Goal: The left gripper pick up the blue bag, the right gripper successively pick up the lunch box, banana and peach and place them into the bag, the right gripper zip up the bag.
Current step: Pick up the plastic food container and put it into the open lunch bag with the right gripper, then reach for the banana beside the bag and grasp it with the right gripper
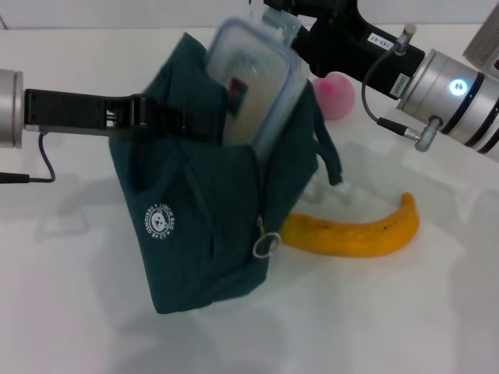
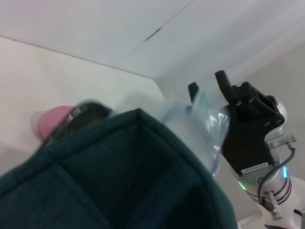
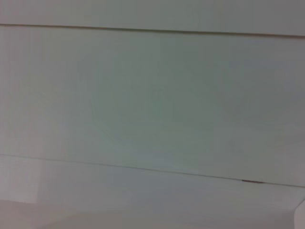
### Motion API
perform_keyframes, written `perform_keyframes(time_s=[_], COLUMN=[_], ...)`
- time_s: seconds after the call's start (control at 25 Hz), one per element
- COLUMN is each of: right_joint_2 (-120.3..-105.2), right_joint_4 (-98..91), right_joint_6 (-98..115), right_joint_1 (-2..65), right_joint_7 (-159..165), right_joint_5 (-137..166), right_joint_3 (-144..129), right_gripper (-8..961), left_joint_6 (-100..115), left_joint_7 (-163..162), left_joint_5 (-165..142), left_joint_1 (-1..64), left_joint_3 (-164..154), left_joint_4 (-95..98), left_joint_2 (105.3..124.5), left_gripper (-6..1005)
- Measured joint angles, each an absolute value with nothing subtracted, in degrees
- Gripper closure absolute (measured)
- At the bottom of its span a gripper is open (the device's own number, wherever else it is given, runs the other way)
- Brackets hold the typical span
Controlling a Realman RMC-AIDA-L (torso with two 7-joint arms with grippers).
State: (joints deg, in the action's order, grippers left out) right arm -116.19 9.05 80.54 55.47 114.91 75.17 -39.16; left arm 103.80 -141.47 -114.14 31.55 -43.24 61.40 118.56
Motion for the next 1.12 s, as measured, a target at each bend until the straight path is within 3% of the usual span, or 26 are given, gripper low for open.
perform_keyframes(time_s=[0.24,0.44,0.68,0.8,0.92,1.12], right_joint_2=[-116.19,-116.19,-116.01,-114.71,-112.21,-108.41], right_joint_4=[9.4,7.7,-7.8,-20.3,-31.9,-40.1], right_joint_6=[80.4,82.9,90.5,91.7,90.4,90.7], right_joint_1=[55.5,55.2,47.6,41.7,37.3,38.4], right_joint_7=[114.8,114.7,111.3,109.9,109.2,109.2], right_joint_5=[79.9,80.5,83.4,83.6,84.2,94.6], right_joint_3=[-34.3,-34.2,-38.5,-47.6,-56.4,-59.9], right_gripper=[749,570,290,240,205,203], left_joint_6=[103.8,103.0,101.8,101.7,101.6,101.6], left_joint_7=[-141.4,-141.4,-140.0,-138.3,-136.8,-134.8], left_joint_5=[-114.1,-114.5,-114.6,-114.5,-114.5,-114.4], left_joint_1=[31.5,30.9,28.7,28.4,28.0,27.5], left_joint_3=[-43.1,-43.0,-42.3,-40.7,-38.5,-35.9], left_joint_4=[61.4,61.4,61.1,59.1,56.9,54.2], left_joint_2=[118.57,118.36,117.73,117.66,117.47,117.08], left_gripper=[969,969,969,969,970,970])
